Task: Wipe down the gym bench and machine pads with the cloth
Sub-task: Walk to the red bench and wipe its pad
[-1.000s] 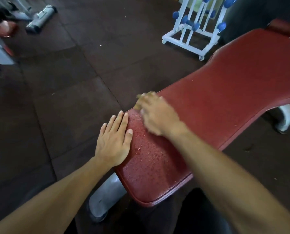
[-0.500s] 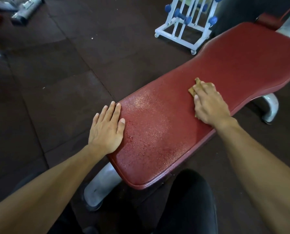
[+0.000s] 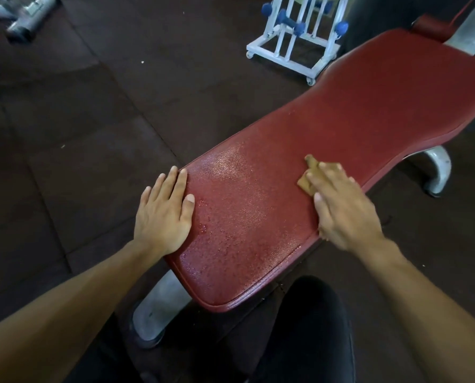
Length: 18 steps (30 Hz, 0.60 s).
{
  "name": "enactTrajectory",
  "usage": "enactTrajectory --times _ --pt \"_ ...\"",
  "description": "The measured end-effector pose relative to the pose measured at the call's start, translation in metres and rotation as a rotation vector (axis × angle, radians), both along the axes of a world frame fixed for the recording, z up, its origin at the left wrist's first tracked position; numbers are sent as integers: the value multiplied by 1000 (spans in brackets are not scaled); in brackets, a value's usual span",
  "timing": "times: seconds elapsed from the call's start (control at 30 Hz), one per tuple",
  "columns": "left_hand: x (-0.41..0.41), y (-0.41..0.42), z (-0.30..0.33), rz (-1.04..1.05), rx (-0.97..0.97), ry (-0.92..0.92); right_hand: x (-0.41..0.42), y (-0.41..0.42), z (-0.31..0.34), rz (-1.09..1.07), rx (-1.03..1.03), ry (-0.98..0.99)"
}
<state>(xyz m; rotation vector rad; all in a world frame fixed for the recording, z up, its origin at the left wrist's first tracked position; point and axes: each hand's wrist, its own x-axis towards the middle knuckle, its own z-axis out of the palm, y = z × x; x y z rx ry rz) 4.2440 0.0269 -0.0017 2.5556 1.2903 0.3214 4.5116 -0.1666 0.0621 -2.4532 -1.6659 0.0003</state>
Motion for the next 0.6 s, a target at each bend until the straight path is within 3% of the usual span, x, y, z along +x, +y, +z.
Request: enactTrajectory --times 0.17,0.33,0.5,0.6 --pt "1 -1 2 4 7 10 -18 71 0 -66 -7 -29" --pt "0 1 2 -1 -5 -9 -108 89 -11 214 -97 -17" --pt "0 3 4 -9 -39 13 -89 86 7 228 63 455" --pt "9 -8 19 100 -109 -47 -39 81 8 97 9 273"
